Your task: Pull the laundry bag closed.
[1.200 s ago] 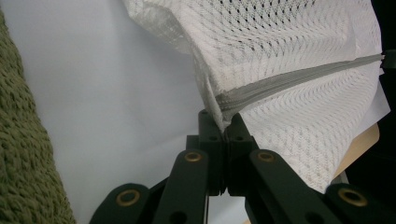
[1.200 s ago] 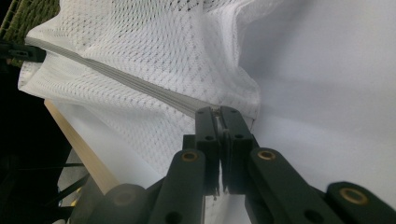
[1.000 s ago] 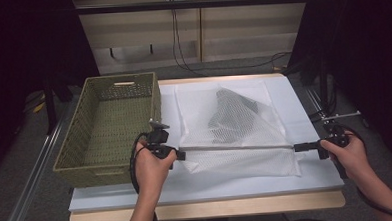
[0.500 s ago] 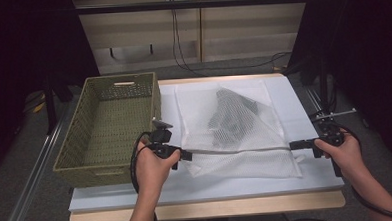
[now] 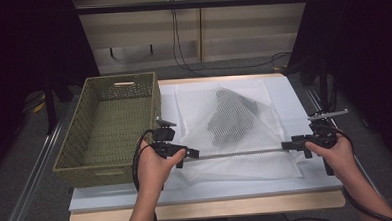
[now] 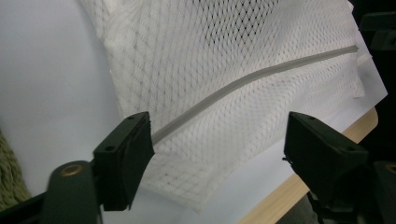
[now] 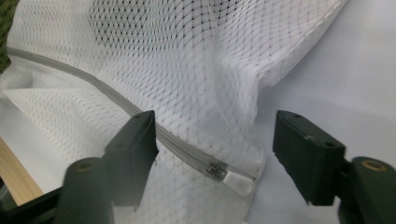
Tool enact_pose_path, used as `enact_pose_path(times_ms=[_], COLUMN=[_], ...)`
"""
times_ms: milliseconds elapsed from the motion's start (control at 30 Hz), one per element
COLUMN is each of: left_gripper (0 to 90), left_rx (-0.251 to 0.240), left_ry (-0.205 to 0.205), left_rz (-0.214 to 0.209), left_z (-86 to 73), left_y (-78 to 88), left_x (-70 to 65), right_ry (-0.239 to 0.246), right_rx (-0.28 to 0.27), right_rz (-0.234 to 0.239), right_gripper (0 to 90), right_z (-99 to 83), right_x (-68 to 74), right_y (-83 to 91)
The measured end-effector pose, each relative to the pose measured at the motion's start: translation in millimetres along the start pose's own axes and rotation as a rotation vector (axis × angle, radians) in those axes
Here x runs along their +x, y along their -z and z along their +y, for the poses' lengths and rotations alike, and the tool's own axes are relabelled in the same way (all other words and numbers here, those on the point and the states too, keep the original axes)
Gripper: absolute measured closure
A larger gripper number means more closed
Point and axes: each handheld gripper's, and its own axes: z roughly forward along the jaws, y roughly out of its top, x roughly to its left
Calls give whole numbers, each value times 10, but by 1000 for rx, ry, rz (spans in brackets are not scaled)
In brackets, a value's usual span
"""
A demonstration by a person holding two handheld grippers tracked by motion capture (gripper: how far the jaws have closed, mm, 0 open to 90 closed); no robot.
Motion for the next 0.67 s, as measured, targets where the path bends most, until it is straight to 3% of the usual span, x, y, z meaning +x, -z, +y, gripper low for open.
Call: enact_pose_path(times_ms=[167,267,367,567,667], left_gripper=[174,115,96,71,72], left_rx=[-13,-20,-9,-28,-28], left_ry=[-20,-61,-80,-94,-98], left_rz=[18,51,49,54,61], left_z=[10,10,15,33,32], left_y=[-37,-111,-174,-196,-212], left_x=[26,18,-10,-23,-2], right_ry=[18,20,28,55,47], right_rx=[-8,-31,-37,-40,-41], right_rz=[-5,-12,-19,-41,-38], right_gripper=[264,241,236,226,221], right_z=[-18,-31,-56,-71,-77], right_x=[-5,-21,-30,-40,-40], right_y=[-14,-18,-14,4,1])
